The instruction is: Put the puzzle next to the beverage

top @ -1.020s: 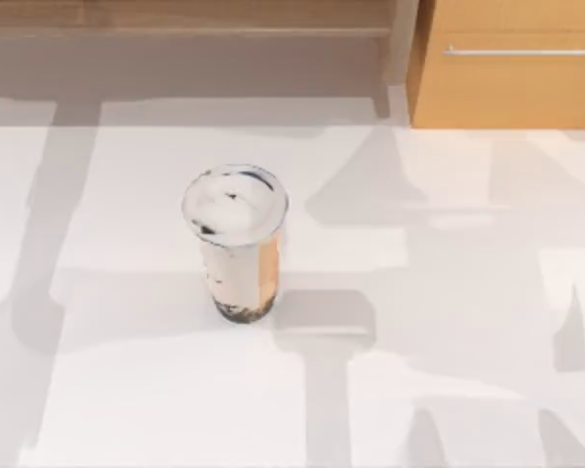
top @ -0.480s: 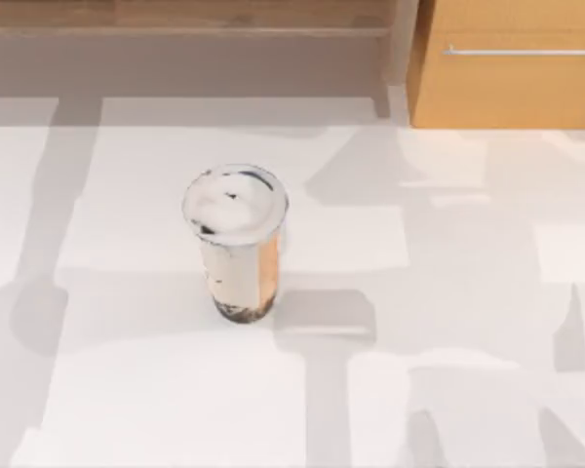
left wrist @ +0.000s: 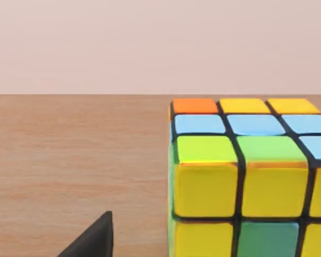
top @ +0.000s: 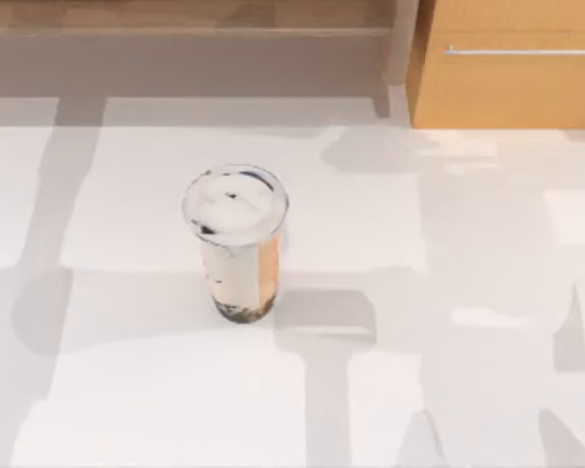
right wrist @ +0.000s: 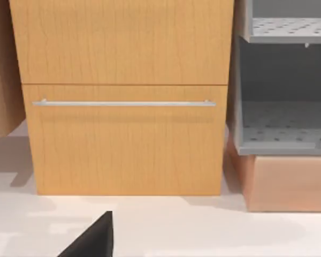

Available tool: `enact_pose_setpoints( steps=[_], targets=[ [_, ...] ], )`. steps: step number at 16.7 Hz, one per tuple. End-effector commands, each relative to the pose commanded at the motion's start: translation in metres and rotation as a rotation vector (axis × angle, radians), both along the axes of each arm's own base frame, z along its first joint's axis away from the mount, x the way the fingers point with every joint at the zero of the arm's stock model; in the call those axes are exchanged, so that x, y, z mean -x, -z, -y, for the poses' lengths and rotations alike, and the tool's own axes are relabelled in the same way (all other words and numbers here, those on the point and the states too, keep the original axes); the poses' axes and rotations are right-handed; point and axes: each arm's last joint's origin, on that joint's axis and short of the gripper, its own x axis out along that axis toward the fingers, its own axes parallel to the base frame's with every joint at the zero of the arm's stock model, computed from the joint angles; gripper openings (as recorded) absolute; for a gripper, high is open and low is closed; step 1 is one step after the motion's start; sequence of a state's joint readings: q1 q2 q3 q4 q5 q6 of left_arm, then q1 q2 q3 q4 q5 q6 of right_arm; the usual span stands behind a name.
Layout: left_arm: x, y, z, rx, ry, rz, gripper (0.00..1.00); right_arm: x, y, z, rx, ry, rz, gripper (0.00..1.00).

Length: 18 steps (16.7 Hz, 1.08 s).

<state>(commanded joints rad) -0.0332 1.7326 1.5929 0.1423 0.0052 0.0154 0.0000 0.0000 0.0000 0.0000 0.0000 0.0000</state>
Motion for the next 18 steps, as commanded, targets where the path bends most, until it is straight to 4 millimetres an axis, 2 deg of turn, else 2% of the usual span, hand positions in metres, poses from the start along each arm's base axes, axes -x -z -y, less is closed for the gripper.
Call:
enact_pose_setpoints(
  steps=[4,8,18],
  targets=[
    [-0.029,0.008,-0.001,-0.001,0.0,0.001,1.0,0.0,0.0,0.0,0.0,0.0,0.0,1.0],
    [-0.031,0.009,-0.001,-0.001,0.0,-0.002,1.0,0.0,0.0,0.0,0.0,0.0,0.0,1.0],
    [-0.031,0.009,-0.001,-0.001,0.0,-0.002,0.25,0.0,0.0,0.0,0.0,0.0,0.0,1.0]
  ],
)
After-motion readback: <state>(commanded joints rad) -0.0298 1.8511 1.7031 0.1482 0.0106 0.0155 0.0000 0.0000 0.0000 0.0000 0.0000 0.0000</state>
